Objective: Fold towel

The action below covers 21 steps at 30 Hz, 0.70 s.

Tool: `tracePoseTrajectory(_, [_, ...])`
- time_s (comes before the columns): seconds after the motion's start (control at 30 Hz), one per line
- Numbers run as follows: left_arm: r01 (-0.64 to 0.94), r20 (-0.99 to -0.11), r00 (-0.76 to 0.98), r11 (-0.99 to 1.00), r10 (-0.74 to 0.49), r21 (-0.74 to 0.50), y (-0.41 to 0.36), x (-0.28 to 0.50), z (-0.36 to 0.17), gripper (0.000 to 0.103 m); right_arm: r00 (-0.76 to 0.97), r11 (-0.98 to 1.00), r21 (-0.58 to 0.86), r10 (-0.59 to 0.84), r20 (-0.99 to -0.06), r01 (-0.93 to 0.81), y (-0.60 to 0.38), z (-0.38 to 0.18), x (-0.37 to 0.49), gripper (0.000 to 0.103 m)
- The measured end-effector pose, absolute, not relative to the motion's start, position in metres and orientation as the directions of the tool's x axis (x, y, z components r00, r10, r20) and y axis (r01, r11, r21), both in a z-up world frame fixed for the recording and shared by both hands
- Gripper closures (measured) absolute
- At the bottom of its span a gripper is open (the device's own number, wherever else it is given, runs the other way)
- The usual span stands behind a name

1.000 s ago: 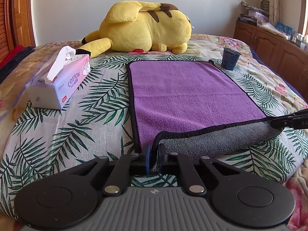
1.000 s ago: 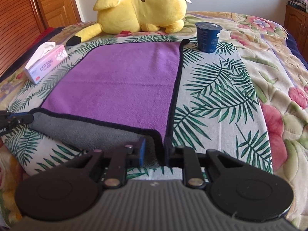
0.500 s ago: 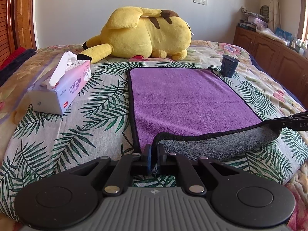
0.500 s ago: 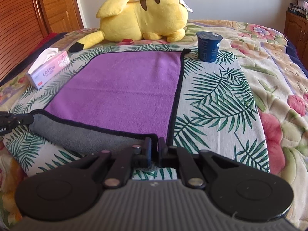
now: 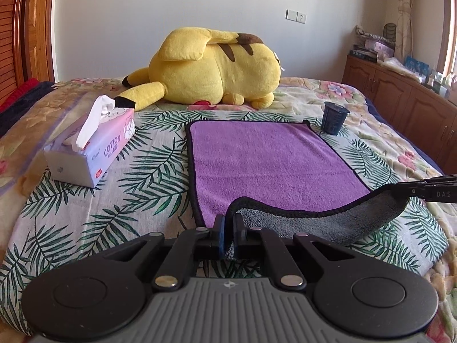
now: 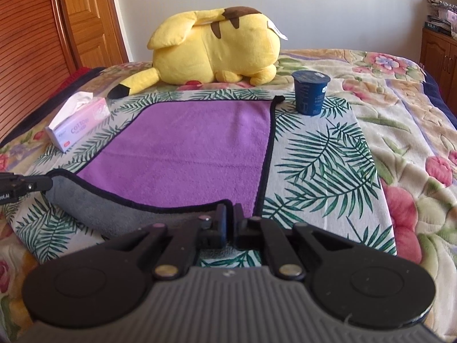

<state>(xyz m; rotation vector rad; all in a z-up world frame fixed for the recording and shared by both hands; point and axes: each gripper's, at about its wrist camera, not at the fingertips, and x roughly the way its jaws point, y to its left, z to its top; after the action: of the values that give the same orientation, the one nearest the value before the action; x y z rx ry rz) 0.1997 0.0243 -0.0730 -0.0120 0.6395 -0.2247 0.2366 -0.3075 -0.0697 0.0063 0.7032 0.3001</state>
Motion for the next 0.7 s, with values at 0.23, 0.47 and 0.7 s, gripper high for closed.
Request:
tracePoseTrajectory(0.23, [0.214,-0.565,0.796,0.974,-0.216,-0.071,0.022,0.198,-0.064,0.103,0.746,0.957,0.101,0.275,-0.607,-0.27,-0.309,-0.065,0.237,0.098])
tracePoseTrajectory(0.47, [0.209,-0.562,0.8,0.975,-0.212,-0.071,0.025,0.204,-0.062,0.103,0.75,0.958,0.098,0.273,-0.603,-0.27,-0.311,-0.066,0.242,0.098])
tracePoseTrajectory(0.7, [0.214,-0.551,0.801,0.972,-0.234,-0.1,0.024,0.213,-0.057,0.103,0.753,0.954,0.091,0.282,-0.594,-0.285,-0.31,-0.065,0.249,0.098])
